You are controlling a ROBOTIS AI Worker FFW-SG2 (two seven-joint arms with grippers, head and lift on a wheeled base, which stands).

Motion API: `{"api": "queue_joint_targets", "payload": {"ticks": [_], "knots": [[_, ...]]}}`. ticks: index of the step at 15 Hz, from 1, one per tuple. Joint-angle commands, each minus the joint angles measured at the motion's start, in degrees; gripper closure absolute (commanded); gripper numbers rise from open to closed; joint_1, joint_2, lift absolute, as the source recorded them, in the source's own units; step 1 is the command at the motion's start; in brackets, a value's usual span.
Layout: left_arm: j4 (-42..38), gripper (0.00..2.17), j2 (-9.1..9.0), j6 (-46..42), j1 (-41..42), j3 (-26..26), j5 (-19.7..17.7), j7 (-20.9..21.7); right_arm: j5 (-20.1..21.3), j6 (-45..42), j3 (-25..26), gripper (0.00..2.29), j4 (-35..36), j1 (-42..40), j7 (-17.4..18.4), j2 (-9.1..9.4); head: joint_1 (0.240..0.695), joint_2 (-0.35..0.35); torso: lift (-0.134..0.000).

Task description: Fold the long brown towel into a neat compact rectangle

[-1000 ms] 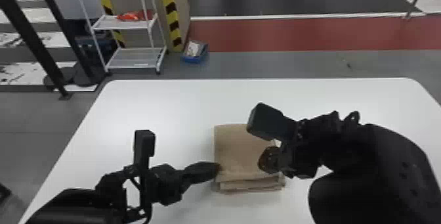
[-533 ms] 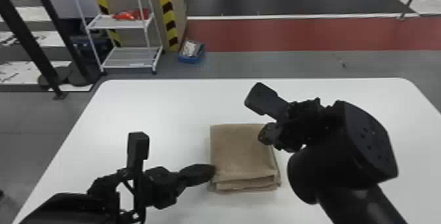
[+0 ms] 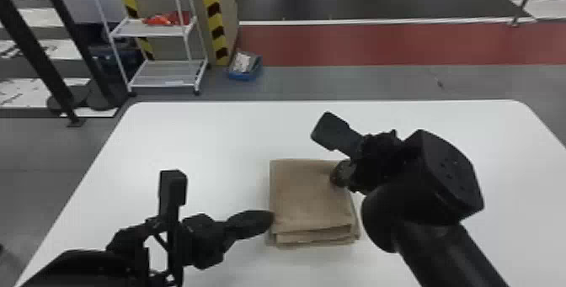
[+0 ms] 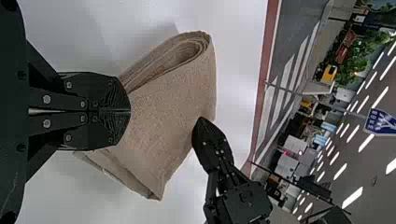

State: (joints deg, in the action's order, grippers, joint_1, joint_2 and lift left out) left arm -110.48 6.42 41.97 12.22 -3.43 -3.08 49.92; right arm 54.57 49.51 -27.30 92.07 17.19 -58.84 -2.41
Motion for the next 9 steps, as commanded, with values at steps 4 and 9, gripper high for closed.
{"api": "queue_joint_targets", "payload": {"ticks": [4, 9], "knots": [[-0.79, 1.91, -0.01, 0.18, 0.53, -0.35, 0.00, 0.18, -1.13, 1.08, 1.99, 2.03, 1.44, 0.30, 2.24, 0.47, 0.695, 0.059, -0.124], [-9.32, 1.85, 0.08, 1.76, 2.64, -4.74, -1.58, 0.44, -16.25, 14.62, 7.79, 1.35, 19.02, -2.42, 15.16, 0.56, 0.695, 0.051, -0.124]]}}
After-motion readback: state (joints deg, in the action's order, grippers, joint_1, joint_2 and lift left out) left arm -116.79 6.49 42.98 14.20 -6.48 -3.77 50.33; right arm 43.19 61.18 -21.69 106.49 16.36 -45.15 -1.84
